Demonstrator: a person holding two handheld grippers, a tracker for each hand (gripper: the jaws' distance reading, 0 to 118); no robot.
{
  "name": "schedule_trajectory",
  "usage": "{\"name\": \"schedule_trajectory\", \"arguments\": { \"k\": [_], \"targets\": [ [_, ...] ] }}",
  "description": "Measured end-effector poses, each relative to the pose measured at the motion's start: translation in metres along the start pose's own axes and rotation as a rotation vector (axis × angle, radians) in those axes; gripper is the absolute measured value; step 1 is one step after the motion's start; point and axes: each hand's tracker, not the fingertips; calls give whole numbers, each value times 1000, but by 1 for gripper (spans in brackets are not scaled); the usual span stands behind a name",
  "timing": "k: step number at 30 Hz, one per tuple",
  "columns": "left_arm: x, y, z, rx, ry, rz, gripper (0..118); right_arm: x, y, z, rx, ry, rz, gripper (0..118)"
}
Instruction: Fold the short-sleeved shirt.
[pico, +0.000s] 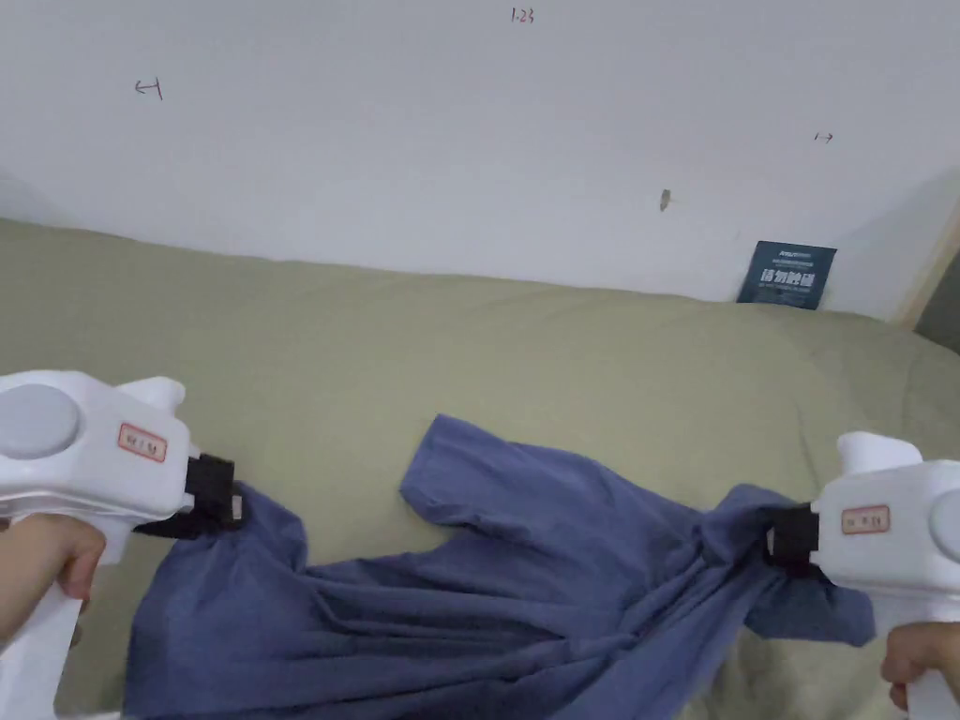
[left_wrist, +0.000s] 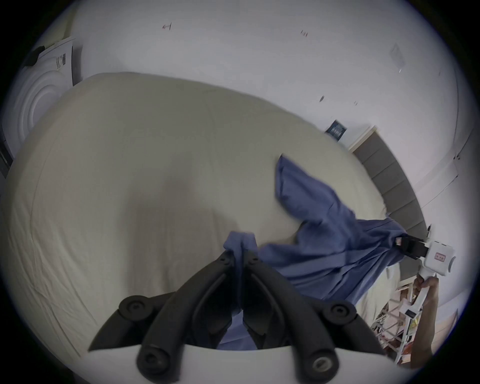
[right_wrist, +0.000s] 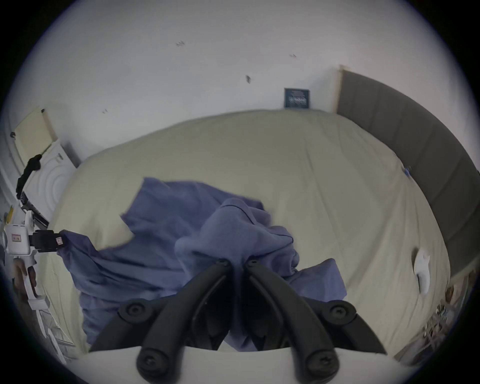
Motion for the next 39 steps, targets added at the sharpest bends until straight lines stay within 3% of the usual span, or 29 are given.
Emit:
{"name": "schedule_trajectory", "arguments": {
  "k": [5, 9, 17, 21, 26, 30, 39],
  "targets": [
    [-4, 70, 8, 39, 20, -11, 4, -43, 76, -21, 51, 36, 36, 6],
    [-12, 138, 30, 137, 25, 57, 4, -85, 142, -34, 154, 45, 86, 6],
    [-13, 247, 97, 365, 162, 2, 4, -135, 262, -46, 331, 121, -84, 6],
    [-5, 247, 120, 411, 185, -56, 4, -140, 278, -43, 376, 130, -88, 6],
    [-9, 194, 118, 370, 135, -144, 4, -115, 227, -46, 336, 146, -44, 7],
    [-42, 137, 109, 283, 80, -153, 4, -72, 168, -62, 292, 129, -18, 7],
    [-101, -29, 79, 21, -52, -35, 4, 47, 37, -84, 20, 54, -132, 7]
  ]
}}
